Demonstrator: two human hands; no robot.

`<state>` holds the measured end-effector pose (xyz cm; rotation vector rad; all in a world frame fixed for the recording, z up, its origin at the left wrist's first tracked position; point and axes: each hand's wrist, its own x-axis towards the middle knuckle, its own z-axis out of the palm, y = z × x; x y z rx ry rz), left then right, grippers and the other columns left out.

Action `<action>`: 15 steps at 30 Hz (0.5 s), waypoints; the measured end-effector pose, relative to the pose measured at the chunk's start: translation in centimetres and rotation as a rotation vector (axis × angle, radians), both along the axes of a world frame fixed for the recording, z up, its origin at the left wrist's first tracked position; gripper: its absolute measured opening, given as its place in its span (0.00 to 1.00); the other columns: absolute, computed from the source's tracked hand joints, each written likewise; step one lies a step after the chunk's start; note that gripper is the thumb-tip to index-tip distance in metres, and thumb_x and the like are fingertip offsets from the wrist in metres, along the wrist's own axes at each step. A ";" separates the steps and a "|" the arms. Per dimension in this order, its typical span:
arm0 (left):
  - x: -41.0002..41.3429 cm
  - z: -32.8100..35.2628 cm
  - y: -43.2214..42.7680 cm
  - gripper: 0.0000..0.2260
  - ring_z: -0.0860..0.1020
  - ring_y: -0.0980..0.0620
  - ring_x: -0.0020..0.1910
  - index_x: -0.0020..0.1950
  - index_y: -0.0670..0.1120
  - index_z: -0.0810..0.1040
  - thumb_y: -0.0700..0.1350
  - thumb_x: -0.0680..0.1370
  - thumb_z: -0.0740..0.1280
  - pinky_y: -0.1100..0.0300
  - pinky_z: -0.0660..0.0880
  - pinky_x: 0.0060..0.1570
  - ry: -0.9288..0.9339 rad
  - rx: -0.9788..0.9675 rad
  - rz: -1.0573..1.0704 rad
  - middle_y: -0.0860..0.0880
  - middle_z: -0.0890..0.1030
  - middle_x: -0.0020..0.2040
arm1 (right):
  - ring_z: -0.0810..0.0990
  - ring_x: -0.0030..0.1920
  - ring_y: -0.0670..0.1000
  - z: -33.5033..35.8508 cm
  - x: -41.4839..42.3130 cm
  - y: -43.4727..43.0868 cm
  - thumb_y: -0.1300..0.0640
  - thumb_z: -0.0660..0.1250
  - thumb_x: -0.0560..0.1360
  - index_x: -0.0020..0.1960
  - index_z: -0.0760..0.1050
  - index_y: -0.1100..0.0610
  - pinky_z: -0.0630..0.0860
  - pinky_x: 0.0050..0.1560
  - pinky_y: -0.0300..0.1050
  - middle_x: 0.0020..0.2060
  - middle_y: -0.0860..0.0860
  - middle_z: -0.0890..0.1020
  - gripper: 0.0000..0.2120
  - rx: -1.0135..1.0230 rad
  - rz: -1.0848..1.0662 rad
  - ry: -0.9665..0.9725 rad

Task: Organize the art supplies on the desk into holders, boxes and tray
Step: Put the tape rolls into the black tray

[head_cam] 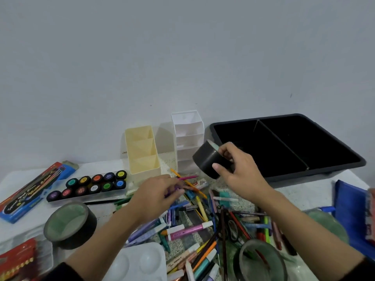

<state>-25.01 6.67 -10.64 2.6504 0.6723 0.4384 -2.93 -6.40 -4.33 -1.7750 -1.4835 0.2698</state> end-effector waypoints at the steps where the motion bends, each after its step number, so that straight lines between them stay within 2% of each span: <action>1: 0.9 0.5 -0.4 0.09 0.72 0.60 0.38 0.55 0.57 0.80 0.57 0.82 0.63 0.58 0.72 0.39 -0.026 -0.010 -0.014 0.59 0.74 0.39 | 0.77 0.45 0.46 0.6 0.7 -0.3 0.57 0.70 0.78 0.52 0.70 0.50 0.76 0.40 0.45 0.45 0.45 0.78 0.09 0.035 -0.018 0.006; 4: 4.2 1.9 -1.6 0.09 0.72 0.61 0.41 0.56 0.58 0.80 0.58 0.82 0.62 0.61 0.70 0.41 -0.088 -0.026 -0.060 0.59 0.74 0.41 | 0.77 0.47 0.44 1.9 3.8 -1.5 0.58 0.69 0.78 0.52 0.70 0.52 0.75 0.43 0.43 0.45 0.46 0.78 0.08 0.111 -0.071 -0.013; 9: 11.8 3.8 -4.3 0.08 0.74 0.60 0.48 0.55 0.57 0.80 0.56 0.82 0.63 0.60 0.73 0.48 -0.163 -0.021 -0.152 0.59 0.77 0.46 | 0.74 0.50 0.30 2.8 10.2 -4.2 0.60 0.69 0.79 0.52 0.69 0.50 0.67 0.47 0.24 0.47 0.38 0.76 0.10 0.117 -0.184 -0.042; 13: 17.3 4.1 -5.7 0.08 0.73 0.60 0.48 0.55 0.57 0.80 0.56 0.82 0.63 0.60 0.73 0.50 -0.139 0.000 -0.190 0.59 0.77 0.47 | 0.74 0.50 0.36 2.6 14.3 -6.3 0.59 0.70 0.78 0.53 0.69 0.49 0.65 0.48 0.21 0.48 0.39 0.77 0.11 0.072 -0.258 -0.080; 15: 18.8 3.7 -5.9 0.08 0.72 0.60 0.48 0.55 0.58 0.80 0.57 0.82 0.63 0.57 0.73 0.52 -0.095 0.032 -0.185 0.60 0.77 0.47 | 0.75 0.51 0.35 2.2 15.6 -6.9 0.58 0.71 0.78 0.54 0.70 0.47 0.66 0.48 0.21 0.50 0.39 0.77 0.12 0.040 -0.260 -0.073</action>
